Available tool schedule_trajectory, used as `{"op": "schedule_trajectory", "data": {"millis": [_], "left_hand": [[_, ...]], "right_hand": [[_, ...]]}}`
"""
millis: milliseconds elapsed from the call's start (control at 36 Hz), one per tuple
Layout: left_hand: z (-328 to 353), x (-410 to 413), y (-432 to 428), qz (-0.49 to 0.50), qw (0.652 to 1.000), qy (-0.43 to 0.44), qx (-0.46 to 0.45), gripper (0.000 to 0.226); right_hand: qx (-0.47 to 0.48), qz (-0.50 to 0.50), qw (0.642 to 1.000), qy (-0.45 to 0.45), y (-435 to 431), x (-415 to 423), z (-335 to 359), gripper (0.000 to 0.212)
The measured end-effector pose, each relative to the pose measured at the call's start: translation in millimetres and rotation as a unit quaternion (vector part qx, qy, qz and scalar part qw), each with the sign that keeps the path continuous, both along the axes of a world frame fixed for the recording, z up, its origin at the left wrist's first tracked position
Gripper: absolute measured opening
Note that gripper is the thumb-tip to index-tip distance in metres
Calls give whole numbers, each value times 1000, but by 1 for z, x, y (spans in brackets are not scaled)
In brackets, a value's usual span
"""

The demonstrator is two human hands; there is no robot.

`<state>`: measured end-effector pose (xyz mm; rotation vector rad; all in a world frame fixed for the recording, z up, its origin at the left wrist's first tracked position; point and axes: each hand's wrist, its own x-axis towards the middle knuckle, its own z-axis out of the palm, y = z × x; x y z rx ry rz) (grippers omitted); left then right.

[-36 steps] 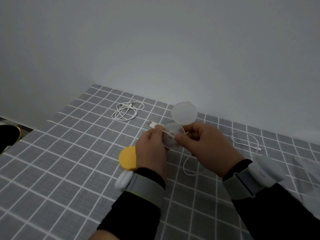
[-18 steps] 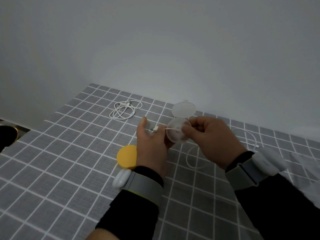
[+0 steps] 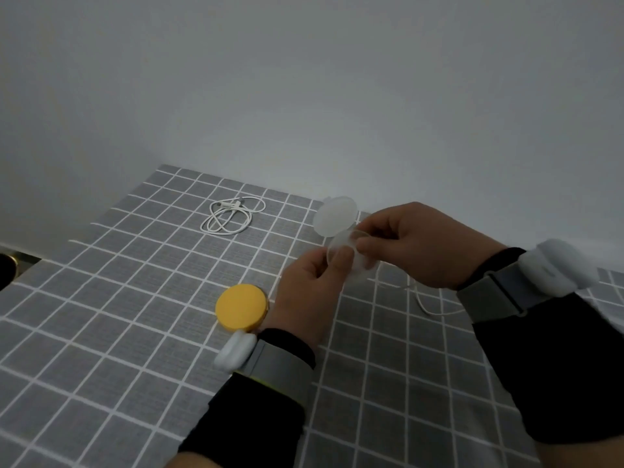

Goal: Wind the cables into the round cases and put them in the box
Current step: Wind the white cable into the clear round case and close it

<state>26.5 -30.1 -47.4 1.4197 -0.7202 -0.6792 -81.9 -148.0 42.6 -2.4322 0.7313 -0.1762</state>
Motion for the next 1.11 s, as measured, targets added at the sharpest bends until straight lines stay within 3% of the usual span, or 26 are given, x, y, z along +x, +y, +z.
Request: {"op": "schedule_trajectory", "data": {"millis": [139, 306, 417, 639, 750, 861, 944, 1111], "left_hand": [[-1, -1, 0, 10, 998, 46, -30, 26], [-3, 2, -2, 82, 995, 58, -24, 29], [-4, 5, -3, 115, 992, 59, -13, 33], [-5, 10, -1, 150, 985, 82, -2, 35], [-5, 9, -2, 152, 986, 71, 2, 35], [-4, 8, -2, 143, 989, 47, 4, 34], [-6, 8, -3, 156, 985, 70, 1, 33], [-12, 13, -4, 189, 978, 88, -24, 38]], "right_hand": [[11, -8, 1000, -26, -1, 2, -2, 14], [39, -101, 977, -182, 7, 10, -28, 11], [146, -142, 944, -261, 10, 19, -48, 11], [298, -154, 881, -333, 29, 32, -68, 13], [90, -156, 942, -284, 19, 32, -66, 6], [10, -139, 957, -253, 9, 29, -46, 5], [4, -130, 965, -229, 9, 32, -49, 6], [143, -156, 940, -266, 37, 45, -80, 15]]}}
